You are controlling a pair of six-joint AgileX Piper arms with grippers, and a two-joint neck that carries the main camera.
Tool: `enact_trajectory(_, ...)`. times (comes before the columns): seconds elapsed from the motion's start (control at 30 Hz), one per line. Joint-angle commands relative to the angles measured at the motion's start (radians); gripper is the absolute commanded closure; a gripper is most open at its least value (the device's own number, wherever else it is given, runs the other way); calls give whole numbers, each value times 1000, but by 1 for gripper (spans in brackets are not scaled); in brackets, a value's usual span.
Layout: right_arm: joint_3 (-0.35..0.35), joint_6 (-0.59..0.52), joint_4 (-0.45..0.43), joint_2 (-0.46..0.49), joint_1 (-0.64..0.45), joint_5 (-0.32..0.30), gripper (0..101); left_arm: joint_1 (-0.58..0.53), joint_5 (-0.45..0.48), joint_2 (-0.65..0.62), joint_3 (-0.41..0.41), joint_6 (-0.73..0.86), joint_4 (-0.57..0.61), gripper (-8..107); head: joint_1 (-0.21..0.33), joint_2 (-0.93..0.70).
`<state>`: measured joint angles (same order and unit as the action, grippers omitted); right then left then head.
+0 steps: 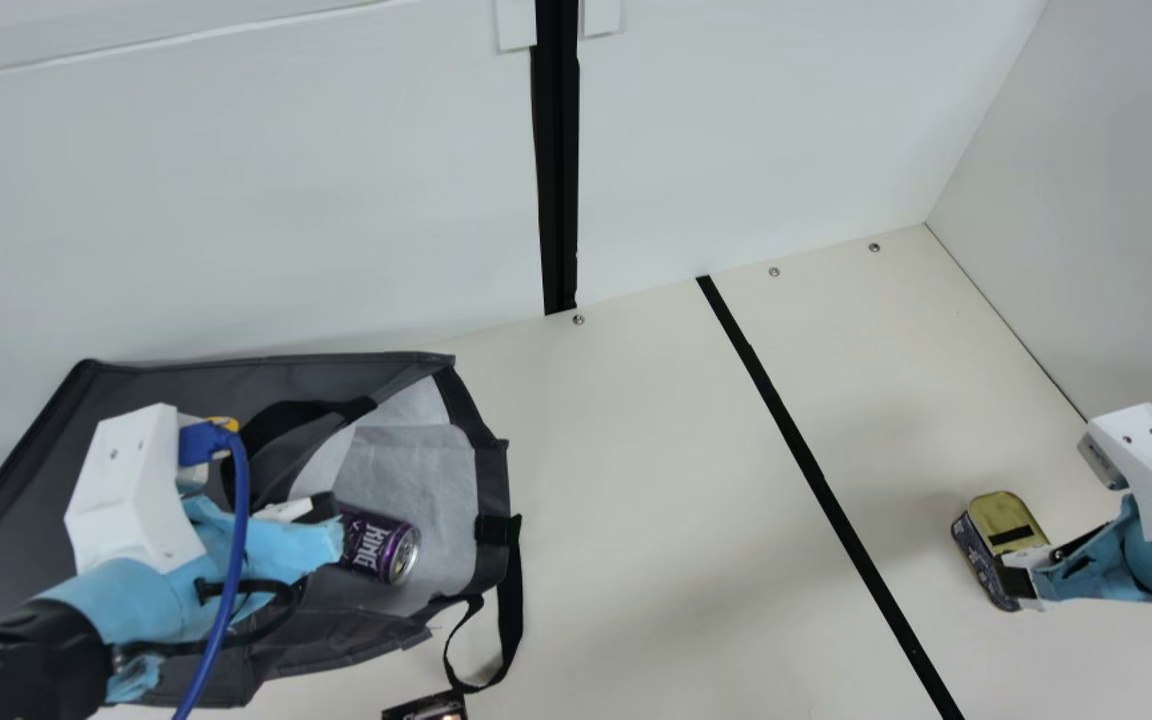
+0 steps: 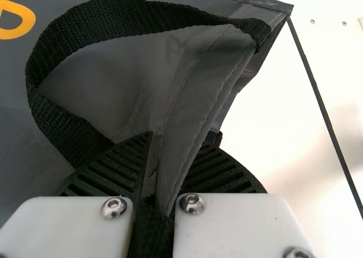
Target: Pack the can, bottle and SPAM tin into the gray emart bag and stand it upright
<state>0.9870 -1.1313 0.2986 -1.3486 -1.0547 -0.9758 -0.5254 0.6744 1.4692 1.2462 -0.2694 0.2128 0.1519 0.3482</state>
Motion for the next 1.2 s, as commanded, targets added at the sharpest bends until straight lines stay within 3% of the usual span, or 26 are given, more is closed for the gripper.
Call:
enact_trajectory(0.0,-3,1,0,-20,5,9,6,0,0,0,0,0,0,107,23,1)
enact_trajectory(0.83,-11,29,-9,-266,73,162,6,0,0,0,0,0,0,107,23,1)
enact_trajectory(1.17,6,23,1,-309,81,164,73,0,0,0,0,0,0,107,23,1)
